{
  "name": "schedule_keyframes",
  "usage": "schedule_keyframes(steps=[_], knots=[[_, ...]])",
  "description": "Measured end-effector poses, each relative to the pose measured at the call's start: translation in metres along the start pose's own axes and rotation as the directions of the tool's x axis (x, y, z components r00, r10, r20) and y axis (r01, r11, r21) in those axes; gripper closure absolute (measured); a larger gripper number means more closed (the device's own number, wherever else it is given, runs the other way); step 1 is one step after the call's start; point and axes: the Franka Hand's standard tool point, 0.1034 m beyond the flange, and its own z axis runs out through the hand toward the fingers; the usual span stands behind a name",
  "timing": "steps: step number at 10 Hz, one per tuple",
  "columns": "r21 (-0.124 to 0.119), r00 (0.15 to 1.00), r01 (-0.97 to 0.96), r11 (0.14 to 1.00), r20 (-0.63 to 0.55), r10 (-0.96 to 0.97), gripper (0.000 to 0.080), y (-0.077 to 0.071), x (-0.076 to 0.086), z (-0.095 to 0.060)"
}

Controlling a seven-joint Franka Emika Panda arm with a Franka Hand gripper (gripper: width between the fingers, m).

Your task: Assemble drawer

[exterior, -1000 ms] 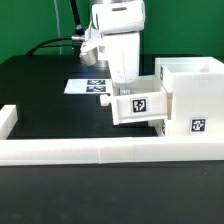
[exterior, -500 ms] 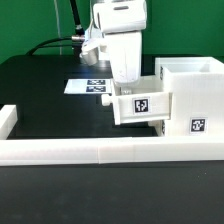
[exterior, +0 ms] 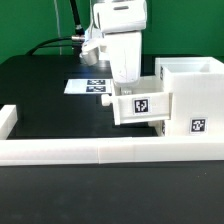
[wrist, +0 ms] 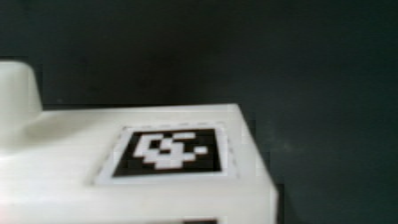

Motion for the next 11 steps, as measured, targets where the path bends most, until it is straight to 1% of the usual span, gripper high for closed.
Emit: schedule_keyframes(steps=[2, 3, 7, 11], knots=[[-0.004, 1.000, -0.019, 1.000, 0.023, 0.020, 0.0755, 0.001, 0.003, 0.000], [-0.006, 0.999, -0.018, 1.000, 0.027, 0.019, 0.0755, 0.002, 0.012, 0.000], [-0.006, 0.999, -0.032, 0.999, 0.028, 0.032, 0.0755, 0.002, 0.011, 0.000], [-0.002, 0.999, -0.014, 1.000, 0.034, 0.014, 0.0755, 0.004, 0.016, -0.001]])
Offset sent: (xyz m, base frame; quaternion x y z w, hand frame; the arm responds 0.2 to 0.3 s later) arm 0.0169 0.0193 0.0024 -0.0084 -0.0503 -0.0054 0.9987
